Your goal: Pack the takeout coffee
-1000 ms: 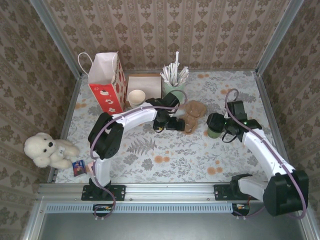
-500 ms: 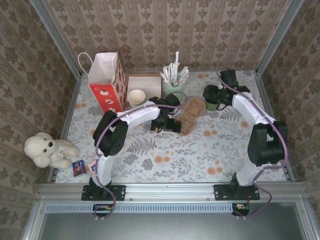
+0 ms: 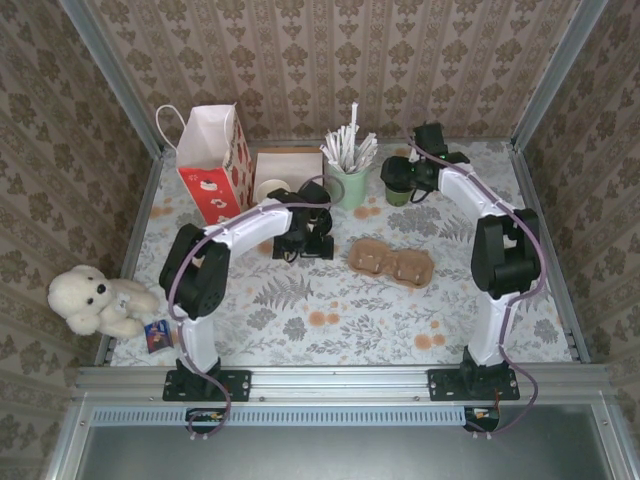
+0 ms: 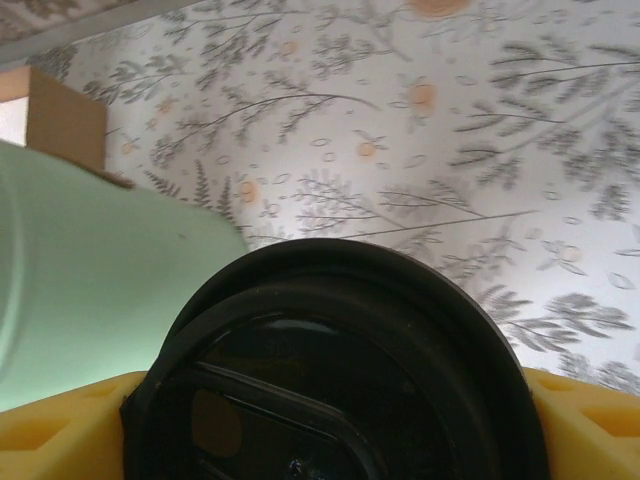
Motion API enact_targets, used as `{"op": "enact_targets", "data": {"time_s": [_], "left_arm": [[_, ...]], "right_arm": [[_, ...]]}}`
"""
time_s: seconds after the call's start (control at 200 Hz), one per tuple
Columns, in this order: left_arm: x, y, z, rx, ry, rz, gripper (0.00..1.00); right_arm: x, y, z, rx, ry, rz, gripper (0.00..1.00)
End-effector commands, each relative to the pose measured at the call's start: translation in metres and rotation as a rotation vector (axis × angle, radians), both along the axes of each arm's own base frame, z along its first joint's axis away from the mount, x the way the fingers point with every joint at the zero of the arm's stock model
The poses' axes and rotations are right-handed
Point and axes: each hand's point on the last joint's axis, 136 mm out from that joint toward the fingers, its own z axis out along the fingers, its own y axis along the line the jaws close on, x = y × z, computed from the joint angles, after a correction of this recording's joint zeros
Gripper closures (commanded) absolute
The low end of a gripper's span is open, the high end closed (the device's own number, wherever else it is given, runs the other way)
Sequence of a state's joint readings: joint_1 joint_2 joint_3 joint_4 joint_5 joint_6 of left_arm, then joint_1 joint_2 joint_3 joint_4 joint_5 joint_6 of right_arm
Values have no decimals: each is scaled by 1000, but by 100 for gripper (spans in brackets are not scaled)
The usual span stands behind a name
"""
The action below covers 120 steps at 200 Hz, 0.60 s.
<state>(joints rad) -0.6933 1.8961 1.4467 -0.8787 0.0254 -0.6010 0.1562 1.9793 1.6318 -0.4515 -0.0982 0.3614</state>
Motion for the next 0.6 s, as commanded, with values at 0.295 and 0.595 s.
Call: {"op": "enact_targets", "data": {"time_s": [0.295, 0.595], "left_arm": [[2, 6, 44, -111, -172, 9, 0], [0, 11, 47, -135, -189, 23, 0]], "right_arm": [[18, 34, -13, 15, 24, 38, 16], [16, 38, -20, -28, 43, 39, 14]]}}
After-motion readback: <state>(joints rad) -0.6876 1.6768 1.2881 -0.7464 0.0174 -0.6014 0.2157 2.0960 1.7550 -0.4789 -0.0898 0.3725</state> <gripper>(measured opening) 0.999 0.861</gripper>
